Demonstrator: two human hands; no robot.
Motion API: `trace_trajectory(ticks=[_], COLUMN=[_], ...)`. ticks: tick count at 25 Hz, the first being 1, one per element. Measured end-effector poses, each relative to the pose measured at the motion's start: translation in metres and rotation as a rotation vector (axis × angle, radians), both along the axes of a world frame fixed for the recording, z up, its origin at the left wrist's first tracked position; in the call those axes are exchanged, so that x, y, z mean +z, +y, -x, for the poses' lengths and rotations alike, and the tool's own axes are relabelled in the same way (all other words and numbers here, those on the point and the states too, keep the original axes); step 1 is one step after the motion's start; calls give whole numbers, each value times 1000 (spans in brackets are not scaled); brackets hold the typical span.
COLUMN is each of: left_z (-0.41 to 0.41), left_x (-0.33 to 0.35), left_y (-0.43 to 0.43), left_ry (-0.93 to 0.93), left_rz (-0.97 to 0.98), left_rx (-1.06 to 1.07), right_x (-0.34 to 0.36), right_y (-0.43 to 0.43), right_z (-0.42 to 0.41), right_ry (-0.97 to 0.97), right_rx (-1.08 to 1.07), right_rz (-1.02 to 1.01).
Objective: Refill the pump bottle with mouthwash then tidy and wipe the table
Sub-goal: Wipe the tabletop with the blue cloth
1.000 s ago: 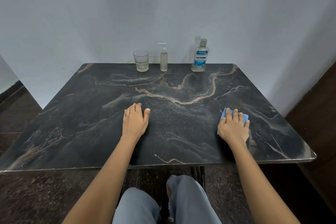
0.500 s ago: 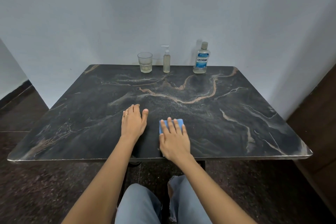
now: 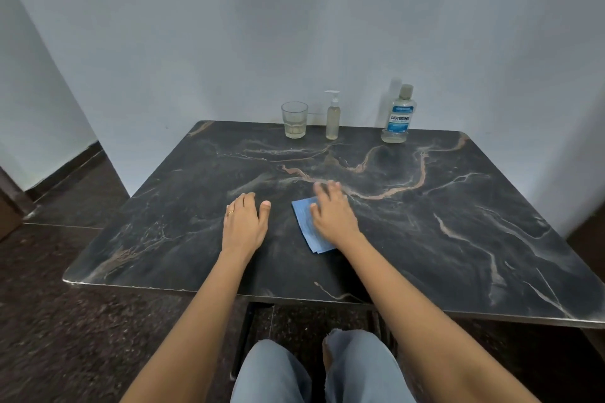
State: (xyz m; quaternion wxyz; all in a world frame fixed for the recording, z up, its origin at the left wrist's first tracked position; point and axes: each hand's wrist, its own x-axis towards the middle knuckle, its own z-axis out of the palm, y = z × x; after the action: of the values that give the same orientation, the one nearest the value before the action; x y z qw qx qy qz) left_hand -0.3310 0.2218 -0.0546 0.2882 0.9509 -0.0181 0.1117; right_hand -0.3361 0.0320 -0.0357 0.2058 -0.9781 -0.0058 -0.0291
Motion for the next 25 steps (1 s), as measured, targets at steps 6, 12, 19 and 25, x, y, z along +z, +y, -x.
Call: trace_trajectory(ticks=[6, 12, 19, 25], left_z=[-19, -38, -79, -140], left_x=[2, 2, 4, 5], left_y=[23, 36, 60, 84], left_ry=[1, 31, 27, 5], left_rz=[-11, -20, -36, -62], left_rx=[21, 25, 21, 35], right_x=[15, 30, 81, 106], right_y=[-20, -22, -5, 54], right_z=[-11, -36, -116, -221], right_ry=[256, 366, -118, -290], right_rx=[-296, -304, -229, -9], right_rz=[1, -4, -40, 82])
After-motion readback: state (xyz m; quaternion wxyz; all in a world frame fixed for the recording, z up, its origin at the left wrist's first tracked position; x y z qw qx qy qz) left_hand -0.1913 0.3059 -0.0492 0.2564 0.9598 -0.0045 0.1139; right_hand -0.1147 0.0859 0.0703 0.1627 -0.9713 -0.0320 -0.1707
